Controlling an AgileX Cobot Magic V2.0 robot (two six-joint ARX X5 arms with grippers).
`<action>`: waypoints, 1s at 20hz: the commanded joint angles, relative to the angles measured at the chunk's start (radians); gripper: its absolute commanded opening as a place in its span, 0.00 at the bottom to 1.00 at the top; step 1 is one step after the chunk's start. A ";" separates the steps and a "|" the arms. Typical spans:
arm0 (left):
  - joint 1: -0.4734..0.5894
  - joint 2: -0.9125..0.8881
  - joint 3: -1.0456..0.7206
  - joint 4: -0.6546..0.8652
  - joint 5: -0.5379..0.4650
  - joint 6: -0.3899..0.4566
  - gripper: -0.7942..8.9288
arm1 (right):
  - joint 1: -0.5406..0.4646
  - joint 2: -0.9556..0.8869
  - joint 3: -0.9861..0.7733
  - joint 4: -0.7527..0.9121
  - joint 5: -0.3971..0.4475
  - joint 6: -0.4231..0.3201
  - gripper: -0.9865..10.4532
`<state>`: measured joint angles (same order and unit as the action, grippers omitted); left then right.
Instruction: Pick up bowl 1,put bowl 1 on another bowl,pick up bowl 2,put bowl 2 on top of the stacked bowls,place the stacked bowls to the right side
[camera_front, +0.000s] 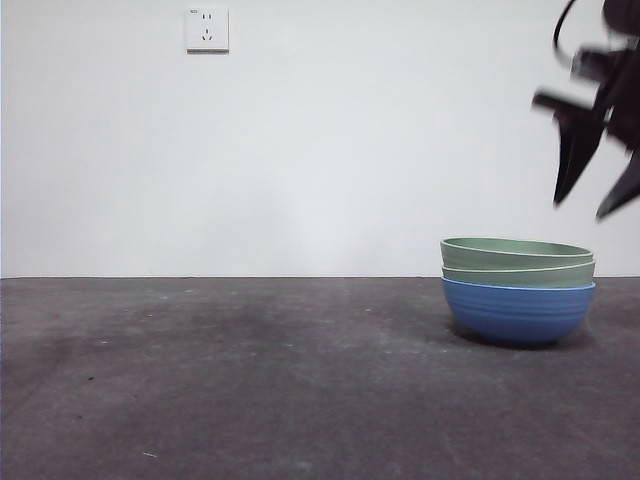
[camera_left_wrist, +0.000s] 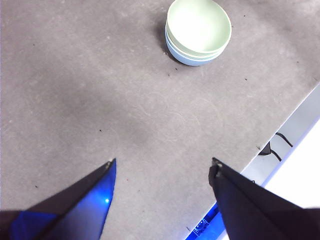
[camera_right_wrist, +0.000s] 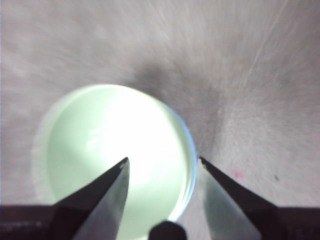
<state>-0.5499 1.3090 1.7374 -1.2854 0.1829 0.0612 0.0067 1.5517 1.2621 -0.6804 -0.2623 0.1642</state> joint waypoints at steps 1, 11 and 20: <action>0.001 -0.001 0.000 0.001 0.002 0.019 0.40 | 0.000 -0.098 0.000 -0.067 -0.001 -0.015 0.28; 0.001 -0.001 0.000 -0.029 0.005 0.022 0.40 | 0.175 -0.435 0.000 -0.573 0.003 -0.165 0.28; 0.001 -0.001 0.000 -0.055 0.005 0.030 0.07 | 0.212 -0.491 0.000 -0.597 0.002 -0.181 0.08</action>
<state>-0.5499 1.3090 1.7374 -1.3327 0.1860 0.0788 0.2161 1.0603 1.2621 -1.2797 -0.2615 -0.0086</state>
